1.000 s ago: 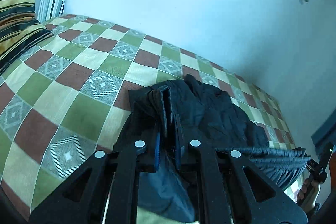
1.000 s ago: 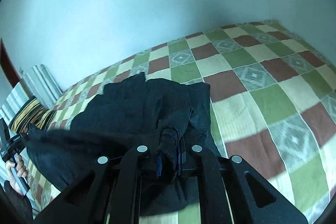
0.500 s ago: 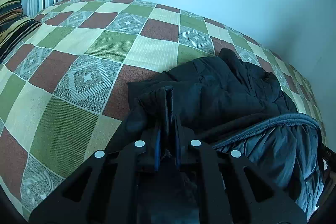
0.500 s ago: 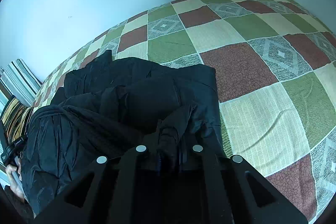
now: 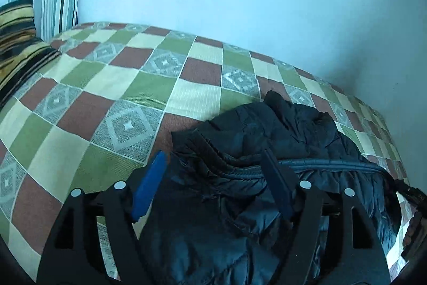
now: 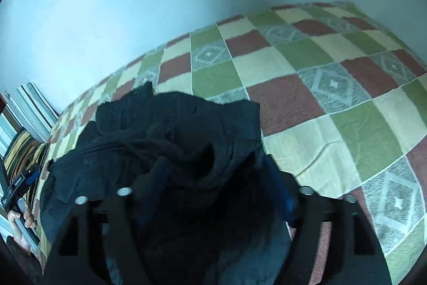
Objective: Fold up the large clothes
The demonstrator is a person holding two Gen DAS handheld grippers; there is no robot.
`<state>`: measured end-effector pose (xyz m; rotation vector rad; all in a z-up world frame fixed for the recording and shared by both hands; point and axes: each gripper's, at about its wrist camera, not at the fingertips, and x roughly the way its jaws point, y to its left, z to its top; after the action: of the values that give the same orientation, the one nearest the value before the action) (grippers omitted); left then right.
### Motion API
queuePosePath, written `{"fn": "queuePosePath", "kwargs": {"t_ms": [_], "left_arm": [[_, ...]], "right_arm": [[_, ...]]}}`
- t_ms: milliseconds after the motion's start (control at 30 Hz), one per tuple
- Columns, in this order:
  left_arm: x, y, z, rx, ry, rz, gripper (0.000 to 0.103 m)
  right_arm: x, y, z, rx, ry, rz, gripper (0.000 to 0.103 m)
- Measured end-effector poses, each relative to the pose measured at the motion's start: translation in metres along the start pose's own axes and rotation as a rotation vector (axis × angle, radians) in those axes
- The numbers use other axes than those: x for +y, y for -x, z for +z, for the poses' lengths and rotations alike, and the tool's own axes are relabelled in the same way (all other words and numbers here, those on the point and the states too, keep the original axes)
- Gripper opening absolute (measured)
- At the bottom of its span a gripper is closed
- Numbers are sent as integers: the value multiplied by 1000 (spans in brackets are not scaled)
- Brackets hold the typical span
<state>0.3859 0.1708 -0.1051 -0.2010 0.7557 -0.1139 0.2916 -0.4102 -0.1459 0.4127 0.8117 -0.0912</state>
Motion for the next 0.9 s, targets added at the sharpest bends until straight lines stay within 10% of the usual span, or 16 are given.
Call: {"fn": "queuePosePath", "kwargs": {"t_ms": [700,900], "left_arm": [[12,-46,-17,138,-168,-36,79],[22,-51,-1,131,-192,-21,79]], "right_arm": [[6,-49,20,86,267,-18,77],[12,-58,16,95,287,-27,56]]}}
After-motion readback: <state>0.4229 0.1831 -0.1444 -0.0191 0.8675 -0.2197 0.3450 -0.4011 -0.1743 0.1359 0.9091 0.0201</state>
